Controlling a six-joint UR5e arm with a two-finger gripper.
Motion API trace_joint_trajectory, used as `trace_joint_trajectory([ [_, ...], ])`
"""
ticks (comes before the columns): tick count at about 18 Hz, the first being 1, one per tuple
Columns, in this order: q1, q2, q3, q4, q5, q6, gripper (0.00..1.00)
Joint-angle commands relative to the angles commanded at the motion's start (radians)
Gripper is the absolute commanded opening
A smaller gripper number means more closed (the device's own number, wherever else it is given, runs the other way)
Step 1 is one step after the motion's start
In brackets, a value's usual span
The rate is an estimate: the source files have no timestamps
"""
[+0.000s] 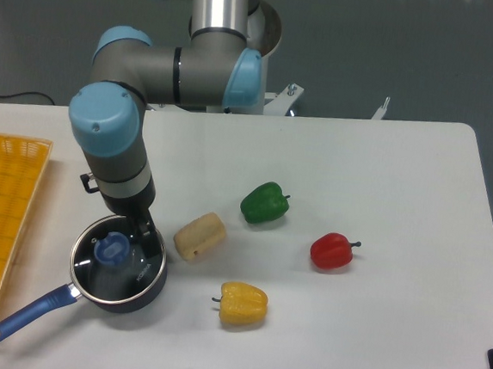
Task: Open the lid
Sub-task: 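Swing the gripper over to the blue knob of the saucepan lid, then lower the gripper and close it on the blue lid knob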
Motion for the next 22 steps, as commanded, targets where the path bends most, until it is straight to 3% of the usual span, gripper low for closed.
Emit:
trace_joint_trajectory([
  [11,-0.046,-0.055,0.031,0.035,0.012,-0.141,1.00],
  [22,-0.077,-0.092,0.041,0.037,0.051,-0.180,1.00],
])
